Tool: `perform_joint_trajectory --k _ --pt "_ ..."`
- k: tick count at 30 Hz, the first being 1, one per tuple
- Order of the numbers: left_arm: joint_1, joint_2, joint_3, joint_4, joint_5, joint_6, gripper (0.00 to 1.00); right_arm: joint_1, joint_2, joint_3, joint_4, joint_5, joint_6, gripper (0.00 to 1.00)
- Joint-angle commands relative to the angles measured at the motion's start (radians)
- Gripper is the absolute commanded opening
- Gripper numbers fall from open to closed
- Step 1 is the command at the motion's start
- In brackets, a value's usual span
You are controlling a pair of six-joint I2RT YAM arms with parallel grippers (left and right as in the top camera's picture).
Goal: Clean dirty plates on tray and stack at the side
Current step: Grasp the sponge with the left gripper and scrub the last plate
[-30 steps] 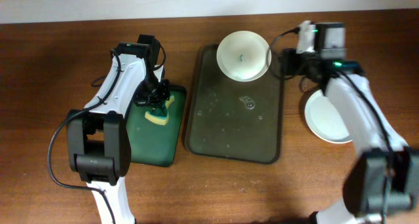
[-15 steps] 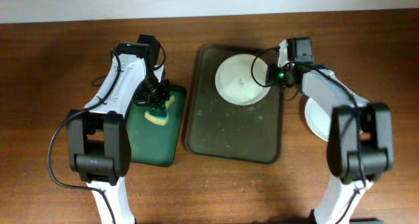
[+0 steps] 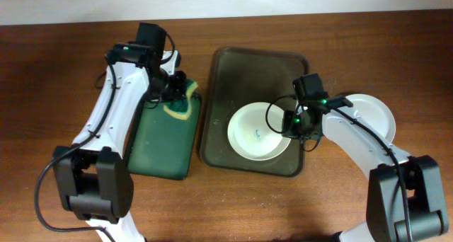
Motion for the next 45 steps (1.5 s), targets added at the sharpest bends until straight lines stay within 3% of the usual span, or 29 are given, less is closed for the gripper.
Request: perform_joint_trajectory --k 1,3,6,9,15,18,22,25,27,30,32,36,37,40,45 --pt "-0.136 -0.016 -0.131 0.152 0.140 0.013 0.00 -0.007 0.000 -0.010 0.028 0.044 0.047 0.04" --pt "-0.261 -0.016 -0.249 0.343 0.139 -0.033 0.00 -0.007 0.001 -0.010 0.023 0.044 0.046 0.04" --pt "-0.383 0.001 -0.299 0.505 0.100 -0.083 0.00 -0.005 0.001 -0.014 0.010 0.044 0.042 0.04" --pt "-0.456 0.092 -0.299 0.577 0.093 -0.200 0.00 -0.005 0.001 -0.016 0.006 0.044 0.042 0.04" --pt "-0.459 0.238 -0.299 0.662 0.070 -0.277 0.00 -0.005 0.001 -0.016 -0.001 0.044 0.042 0.04" --pt "-0.446 0.257 -0.281 0.587 -0.087 -0.308 0.00 -0.005 0.001 -0.016 -0.017 0.044 0.042 0.04" --pt "-0.442 0.257 -0.125 0.367 -0.459 -0.285 0.00 -0.005 0.001 -0.016 -0.046 0.045 0.042 0.04" --pt "-0.443 0.257 -0.079 0.327 -0.497 -0.212 0.00 -0.005 0.001 -0.016 -0.042 0.045 0.042 0.04" --pt "-0.443 0.259 -0.079 0.329 -0.415 -0.209 0.00 -0.005 0.001 -0.016 -0.016 0.026 -0.027 0.04" --pt "-0.447 0.259 -0.079 0.328 -0.243 -0.209 0.00 -0.005 0.001 -0.016 0.056 -0.052 -0.189 0.38" --pt "-0.449 0.259 -0.079 0.332 -0.219 -0.210 0.00 -0.005 0.004 -0.016 0.121 -0.102 -0.238 0.43" --pt "-0.450 0.259 -0.079 0.321 -0.180 -0.209 0.00 -0.005 0.080 -0.016 0.254 -0.122 -0.253 0.42" --pt "-0.451 0.259 -0.079 0.320 -0.169 -0.209 0.00 -0.005 0.109 -0.016 0.270 -0.122 -0.253 0.36" --pt "-0.447 0.259 -0.079 0.317 -0.176 -0.209 0.00 -0.006 0.173 -0.016 0.277 -0.122 -0.246 0.04" --pt "-0.319 0.257 -0.076 0.283 -0.251 -0.209 0.00 -0.007 0.175 -0.016 0.202 -0.018 -0.180 0.04"
